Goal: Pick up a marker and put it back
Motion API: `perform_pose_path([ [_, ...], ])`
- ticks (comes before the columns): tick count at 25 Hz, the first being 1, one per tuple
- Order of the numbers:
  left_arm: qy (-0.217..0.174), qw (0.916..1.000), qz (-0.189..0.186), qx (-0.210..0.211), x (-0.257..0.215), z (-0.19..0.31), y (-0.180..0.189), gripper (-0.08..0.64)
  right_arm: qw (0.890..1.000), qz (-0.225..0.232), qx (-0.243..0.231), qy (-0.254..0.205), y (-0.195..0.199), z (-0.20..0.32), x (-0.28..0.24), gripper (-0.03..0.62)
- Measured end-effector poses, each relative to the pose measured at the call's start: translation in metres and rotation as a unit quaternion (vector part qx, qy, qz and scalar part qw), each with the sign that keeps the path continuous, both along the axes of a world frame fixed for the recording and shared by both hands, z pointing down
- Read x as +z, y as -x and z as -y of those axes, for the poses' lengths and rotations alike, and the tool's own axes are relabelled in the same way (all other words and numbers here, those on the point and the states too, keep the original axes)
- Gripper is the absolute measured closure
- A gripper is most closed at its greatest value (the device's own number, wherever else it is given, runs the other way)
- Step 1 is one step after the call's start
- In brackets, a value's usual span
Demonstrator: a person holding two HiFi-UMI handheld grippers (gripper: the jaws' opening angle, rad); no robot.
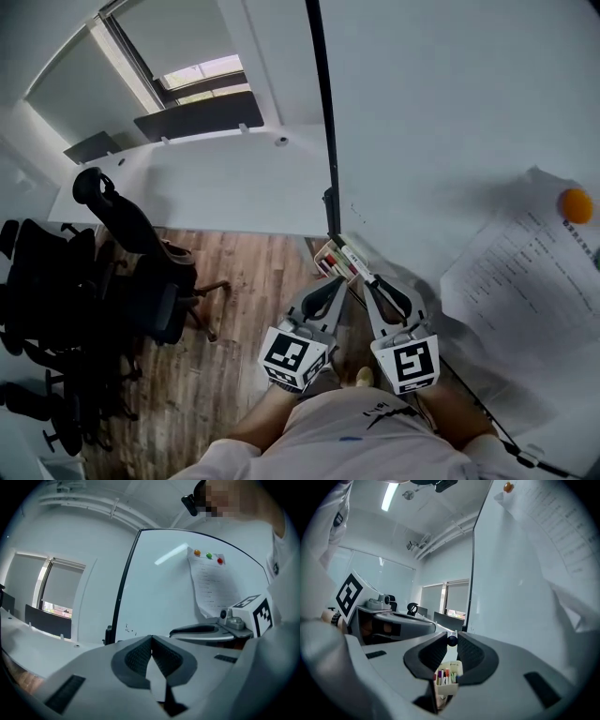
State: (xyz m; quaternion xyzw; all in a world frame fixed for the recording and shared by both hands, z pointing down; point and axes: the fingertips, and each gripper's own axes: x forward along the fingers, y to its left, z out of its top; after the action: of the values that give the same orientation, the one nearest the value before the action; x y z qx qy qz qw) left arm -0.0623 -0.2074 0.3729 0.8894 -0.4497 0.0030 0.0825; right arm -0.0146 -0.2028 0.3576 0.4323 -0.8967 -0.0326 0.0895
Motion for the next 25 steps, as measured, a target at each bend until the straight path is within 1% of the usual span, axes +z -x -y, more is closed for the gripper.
perform_pose_path([
  [5,-0.017,0.9998,-0.002,-0.007,-0.019,-0.006,-0.005,0.549,1.000,0.001,-0.007,-0.011,-0.004,-0.009,-0.016,0.518],
  [9,-0.033,0.9992,0.012,-0.019,-0.029,-0.008,-0.006,0.549,1.000,0.000,-0.010,-0.015,-0.008,-0.011,-0.020,0.518],
  [11,-0.036,0.9990,0.016,-0.019,-0.031,-0.009,-0.006,0.549,1.000,0.000,-0.010,-0.015,-0.008,-0.013,-0.019,0.518],
  [13,-0.032,0.9994,0.005,-0.012,-0.031,-0.009,-0.008,0.549,1.000,0.002,-0.011,-0.012,-0.008,-0.013,-0.017,0.518],
  [16,-0.016,0.9998,-0.010,-0.012,-0.028,-0.007,-0.010,0.549,1.000,0.006,-0.005,-0.006,-0.013,-0.011,-0.015,0.518],
  [20,-0.011,0.9998,-0.004,-0.017,-0.024,-0.001,-0.002,0.549,1.000,0.002,-0.001,-0.002,-0.009,-0.008,-0.014,0.518],
  [25,0.000,0.9997,-0.006,-0.025,-0.010,0.007,0.005,0.549,1.000,-0.003,0.007,0.009,-0.008,-0.004,-0.001,0.518],
])
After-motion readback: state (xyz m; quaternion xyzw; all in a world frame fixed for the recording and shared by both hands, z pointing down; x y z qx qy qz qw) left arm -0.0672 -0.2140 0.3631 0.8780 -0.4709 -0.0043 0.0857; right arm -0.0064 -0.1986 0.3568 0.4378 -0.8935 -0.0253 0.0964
